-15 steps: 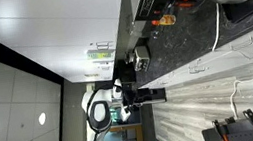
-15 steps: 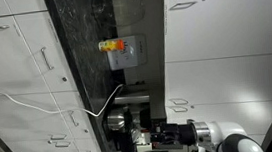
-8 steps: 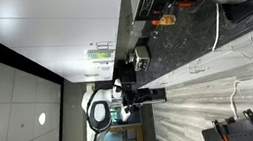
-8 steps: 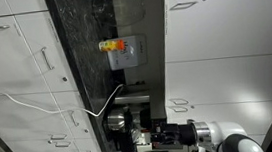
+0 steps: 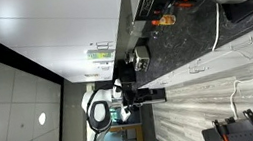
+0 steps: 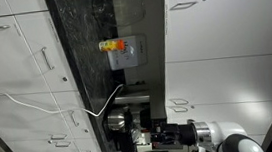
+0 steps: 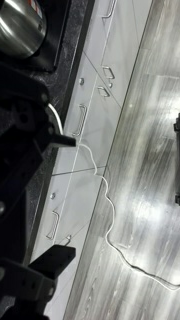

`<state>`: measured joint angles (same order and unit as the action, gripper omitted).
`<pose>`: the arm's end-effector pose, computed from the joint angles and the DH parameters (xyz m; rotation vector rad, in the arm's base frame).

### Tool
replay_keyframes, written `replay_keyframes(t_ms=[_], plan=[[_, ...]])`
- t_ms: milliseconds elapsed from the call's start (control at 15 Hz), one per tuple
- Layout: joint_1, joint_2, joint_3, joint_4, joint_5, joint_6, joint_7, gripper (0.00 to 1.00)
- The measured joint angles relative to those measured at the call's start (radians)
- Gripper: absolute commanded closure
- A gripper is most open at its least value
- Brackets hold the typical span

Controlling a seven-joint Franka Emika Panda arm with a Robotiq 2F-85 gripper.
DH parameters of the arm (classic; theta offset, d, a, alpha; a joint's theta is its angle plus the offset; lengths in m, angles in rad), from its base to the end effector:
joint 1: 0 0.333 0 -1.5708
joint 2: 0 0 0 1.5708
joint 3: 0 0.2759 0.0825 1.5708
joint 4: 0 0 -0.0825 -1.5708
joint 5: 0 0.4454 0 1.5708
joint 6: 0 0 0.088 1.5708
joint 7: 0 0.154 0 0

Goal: Turn on the coffee machine

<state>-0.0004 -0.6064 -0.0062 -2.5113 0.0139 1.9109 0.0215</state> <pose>0.4473 -0.0010 0.3852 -3.1245 0.0494 -0.0091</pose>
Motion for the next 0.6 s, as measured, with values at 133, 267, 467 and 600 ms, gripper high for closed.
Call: replay_keyframes(t_ms=[133,267,467,600], plan=[[-0.004,0.000,0.000,0.000,-0.002,0.007,0.008,0.00],[-0.018,-0.004,0.000,0.000,-0.024,0.028,0.027,0.00],[-0.056,-0.020,-0.001,0.000,-0.077,0.062,0.046,0.00],[-0.087,-0.035,-0.012,0.000,-0.113,0.082,0.046,0.00]])
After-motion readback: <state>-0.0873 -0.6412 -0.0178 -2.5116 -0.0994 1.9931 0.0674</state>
